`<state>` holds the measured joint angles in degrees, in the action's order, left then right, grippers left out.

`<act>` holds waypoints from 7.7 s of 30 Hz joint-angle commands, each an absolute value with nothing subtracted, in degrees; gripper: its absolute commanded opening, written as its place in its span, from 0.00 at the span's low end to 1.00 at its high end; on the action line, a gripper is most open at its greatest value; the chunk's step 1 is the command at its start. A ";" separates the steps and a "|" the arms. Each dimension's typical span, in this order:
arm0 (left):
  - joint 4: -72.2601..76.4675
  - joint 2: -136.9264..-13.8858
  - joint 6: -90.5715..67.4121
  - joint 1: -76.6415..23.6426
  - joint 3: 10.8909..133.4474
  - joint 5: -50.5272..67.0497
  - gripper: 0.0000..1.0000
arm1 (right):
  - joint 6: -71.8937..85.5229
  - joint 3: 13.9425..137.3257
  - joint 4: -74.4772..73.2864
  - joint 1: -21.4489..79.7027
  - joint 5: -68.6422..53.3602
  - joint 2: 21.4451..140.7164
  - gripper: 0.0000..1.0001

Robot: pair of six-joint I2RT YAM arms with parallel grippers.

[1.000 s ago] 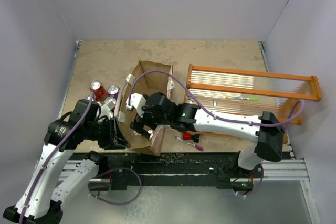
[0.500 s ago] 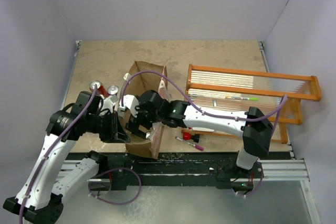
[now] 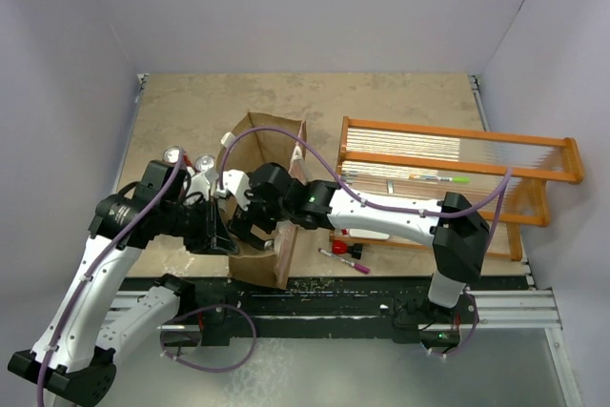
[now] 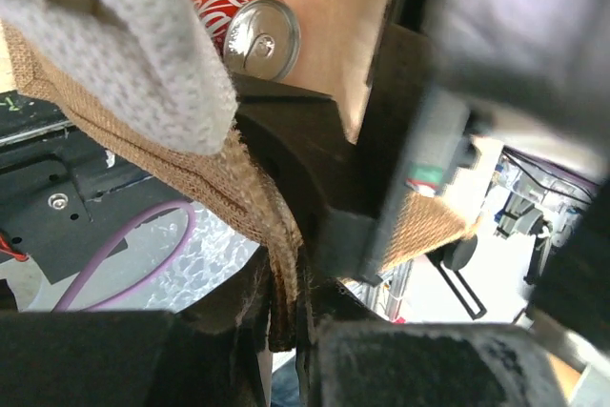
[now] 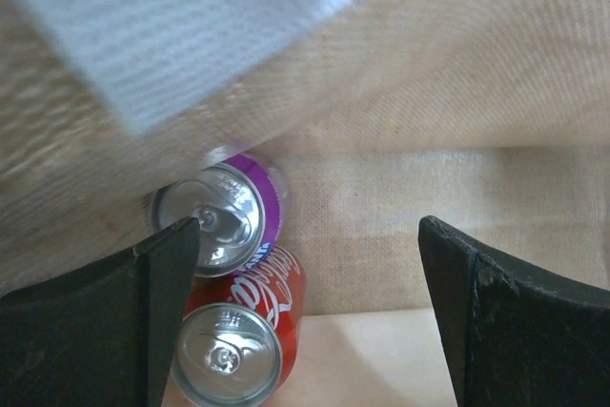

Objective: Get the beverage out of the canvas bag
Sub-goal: Adjust the canvas bag at the center of the board, then adjust the drink in the canvas bag.

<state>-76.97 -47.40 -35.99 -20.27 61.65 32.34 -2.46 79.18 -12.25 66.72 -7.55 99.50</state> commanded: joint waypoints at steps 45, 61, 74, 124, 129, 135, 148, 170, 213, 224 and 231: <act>-63.55 -39.33 -35.71 -20.22 59.98 29.51 0.00 | 3.40 85.62 -19.98 67.32 -12.38 97.81 0.97; -55.79 -39.64 -37.87 -20.21 58.00 31.53 0.00 | 4.93 84.88 -20.83 67.13 -23.38 106.83 1.00; -57.45 -39.94 -37.35 -20.24 56.93 30.94 0.00 | 6.38 86.41 -24.78 67.11 -15.52 112.49 1.00; -75.67 -36.74 -31.27 -20.24 71.90 17.14 0.99 | 10.23 96.83 -35.65 70.31 4.40 115.02 0.90; -76.54 -36.59 -31.61 -20.22 72.83 17.49 0.99 | 12.67 96.55 -33.49 70.40 3.98 115.67 0.70; -78.18 -36.26 -31.89 -20.26 74.73 17.46 0.99 | 14.64 94.07 -29.85 70.46 2.65 112.03 0.44; -81.18 -34.75 -31.90 -20.21 76.82 17.49 0.99 | 15.36 94.13 -28.98 69.78 11.12 108.61 0.00; -79.67 -36.00 -32.65 -20.21 77.17 17.77 0.99 | 11.12 97.04 -23.49 63.10 13.16 99.44 0.00; -74.37 -53.77 -29.28 -20.26 95.05 13.43 0.99 | 2.95 93.48 -20.56 58.40 15.65 106.64 0.95; -68.31 -59.56 -26.98 -20.22 97.66 12.66 0.99 | 2.15 105.02 -28.48 58.36 15.60 99.15 1.00; -64.00 -63.38 -26.34 -20.22 95.72 14.32 0.99 | -4.47 103.23 -21.84 58.32 23.04 88.52 1.00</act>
